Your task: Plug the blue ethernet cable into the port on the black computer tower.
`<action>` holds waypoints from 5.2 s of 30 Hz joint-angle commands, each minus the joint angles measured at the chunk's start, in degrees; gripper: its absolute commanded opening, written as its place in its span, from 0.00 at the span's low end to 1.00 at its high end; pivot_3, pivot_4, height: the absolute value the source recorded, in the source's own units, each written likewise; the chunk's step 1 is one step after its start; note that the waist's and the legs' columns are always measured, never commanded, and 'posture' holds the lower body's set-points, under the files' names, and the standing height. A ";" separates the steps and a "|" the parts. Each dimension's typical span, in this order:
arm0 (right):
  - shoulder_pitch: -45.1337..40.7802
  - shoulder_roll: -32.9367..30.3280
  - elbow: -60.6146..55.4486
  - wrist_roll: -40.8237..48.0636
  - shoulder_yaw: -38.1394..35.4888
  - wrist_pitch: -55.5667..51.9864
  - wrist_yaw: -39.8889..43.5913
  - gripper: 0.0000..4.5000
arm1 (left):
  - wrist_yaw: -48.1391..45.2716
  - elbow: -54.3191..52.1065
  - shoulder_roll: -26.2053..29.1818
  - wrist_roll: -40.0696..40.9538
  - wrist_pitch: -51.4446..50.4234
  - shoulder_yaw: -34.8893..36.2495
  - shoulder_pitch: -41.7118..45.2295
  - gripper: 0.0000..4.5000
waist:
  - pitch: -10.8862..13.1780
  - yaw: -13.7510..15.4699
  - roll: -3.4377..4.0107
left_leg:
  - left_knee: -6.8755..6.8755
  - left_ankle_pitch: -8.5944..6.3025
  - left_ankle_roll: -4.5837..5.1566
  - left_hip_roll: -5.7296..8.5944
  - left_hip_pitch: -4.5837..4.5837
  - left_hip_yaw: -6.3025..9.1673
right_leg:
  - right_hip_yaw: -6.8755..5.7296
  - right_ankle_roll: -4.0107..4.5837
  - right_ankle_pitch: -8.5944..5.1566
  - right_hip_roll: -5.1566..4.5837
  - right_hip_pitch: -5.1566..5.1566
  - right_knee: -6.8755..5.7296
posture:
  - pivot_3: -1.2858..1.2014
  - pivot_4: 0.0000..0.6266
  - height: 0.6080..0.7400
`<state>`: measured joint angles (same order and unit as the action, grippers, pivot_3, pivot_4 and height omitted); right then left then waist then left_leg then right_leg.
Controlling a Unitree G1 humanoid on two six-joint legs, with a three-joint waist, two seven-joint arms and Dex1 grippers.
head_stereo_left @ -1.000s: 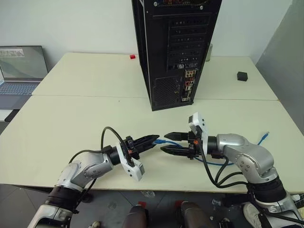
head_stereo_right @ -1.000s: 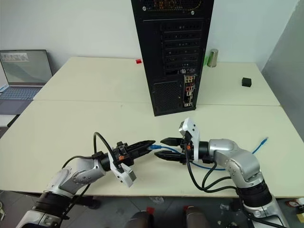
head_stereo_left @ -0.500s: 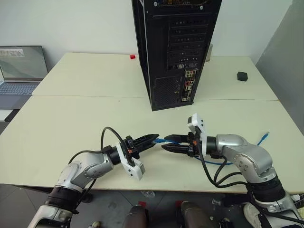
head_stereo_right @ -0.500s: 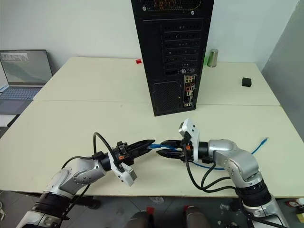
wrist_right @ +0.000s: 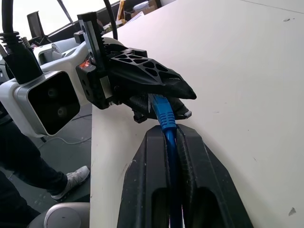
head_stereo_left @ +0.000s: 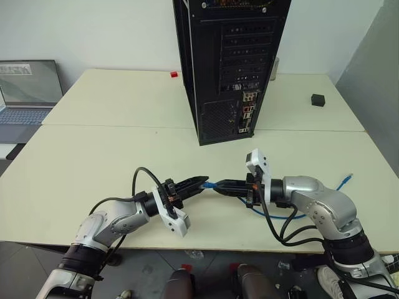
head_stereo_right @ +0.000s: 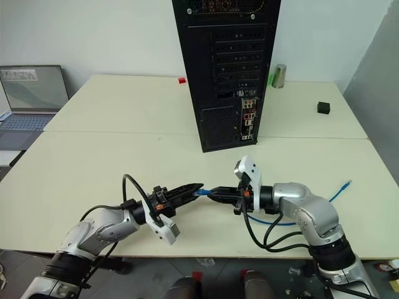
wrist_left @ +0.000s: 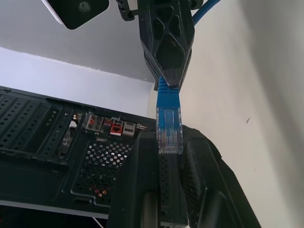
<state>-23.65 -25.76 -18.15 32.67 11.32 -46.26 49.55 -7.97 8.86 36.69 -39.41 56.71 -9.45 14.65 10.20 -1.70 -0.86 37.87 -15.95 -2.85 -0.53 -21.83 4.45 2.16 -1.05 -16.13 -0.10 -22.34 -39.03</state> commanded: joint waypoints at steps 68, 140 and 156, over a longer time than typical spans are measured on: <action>-13.12 19.16 17.48 -27.04 -12.46 18.61 -44.29 0.00 | -6.61 -23.26 -32.14 43.32 -87.08 2.73 12.53 0.85 | 0.00 -0.13 0.00 | 0.00 0.03 -0.05 0.06 -0.06 -0.06 | 0.14 0.00 0.00 0.14 -0.03 -0.02 | 0.52 0.24 1.00; -18.98 23.19 19.45 -23.70 -15.70 12.41 -47.34 0.00 | -13.26 -23.13 -26.65 44.92 -79.80 0.24 10.24 0.85 | 0.01 -0.57 0.02 | -0.06 0.02 -0.03 0.01 -0.09 -0.05 | 0.21 0.00 0.00 0.14 -0.12 0.01 | 0.52 0.24 1.00; -20.29 27.10 19.99 -23.22 -16.30 11.06 -50.99 0.00 | -13.31 -23.13 -26.82 44.73 -79.90 0.53 10.60 0.85 | 0.01 -0.56 0.02 | -0.07 0.02 -0.03 0.00 -0.10 -0.05 | 0.21 0.00 0.00 0.14 -0.15 0.00 | 0.52 0.24 1.00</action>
<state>-41.77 0.70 3.86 8.40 -4.94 -35.77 -1.38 -21.41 -12.90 9.97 5.39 -24.37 -8.94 24.33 10.21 -2.26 -0.84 37.79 -15.93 -2.88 -0.53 -21.93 4.41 2.37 -1.05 -16.13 0.04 -22.49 -39.02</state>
